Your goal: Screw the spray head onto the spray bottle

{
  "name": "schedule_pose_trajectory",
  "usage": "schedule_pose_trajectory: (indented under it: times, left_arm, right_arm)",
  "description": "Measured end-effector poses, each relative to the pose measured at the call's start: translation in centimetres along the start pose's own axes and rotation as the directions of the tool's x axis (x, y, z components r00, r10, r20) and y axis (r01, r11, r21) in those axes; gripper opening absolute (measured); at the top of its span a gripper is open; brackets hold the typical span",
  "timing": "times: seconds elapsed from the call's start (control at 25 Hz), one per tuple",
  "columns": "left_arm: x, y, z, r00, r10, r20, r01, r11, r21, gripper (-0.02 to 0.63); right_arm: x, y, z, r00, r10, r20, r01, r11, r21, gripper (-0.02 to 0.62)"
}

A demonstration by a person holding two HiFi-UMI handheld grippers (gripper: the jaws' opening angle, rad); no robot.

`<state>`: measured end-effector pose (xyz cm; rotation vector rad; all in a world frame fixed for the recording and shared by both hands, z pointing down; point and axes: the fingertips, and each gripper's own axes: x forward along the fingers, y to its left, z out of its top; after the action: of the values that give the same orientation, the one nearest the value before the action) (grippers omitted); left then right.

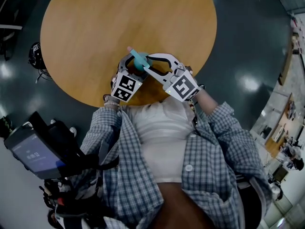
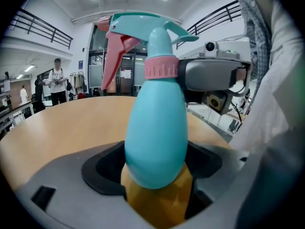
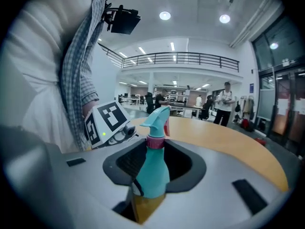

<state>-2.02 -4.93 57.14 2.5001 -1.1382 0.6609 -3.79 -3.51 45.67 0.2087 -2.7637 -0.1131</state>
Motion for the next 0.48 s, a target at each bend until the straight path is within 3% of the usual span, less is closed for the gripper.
schedule_pose_trajectory:
  times: [0.24, 0.48]
  left_arm:
    - [0.6, -0.3, -0.1, 1.0, 0.022, -0.001, -0.022, 1.0, -0.009, 0.383]
    - [1.2, -1.1, 0.1, 1.0, 0.001, -0.003, -0.001, 1.0, -0.002, 0.383]
  right_arm:
    - [-0.6, -0.1, -0.7, 0.973, -0.23, -0.011, 0.23, 0.971, 0.059, 0.107]
    - [-1.7, 0.0, -1.0, 0.943, -0.332, -0.033, 0.333, 0.939, 0.082, 0.097]
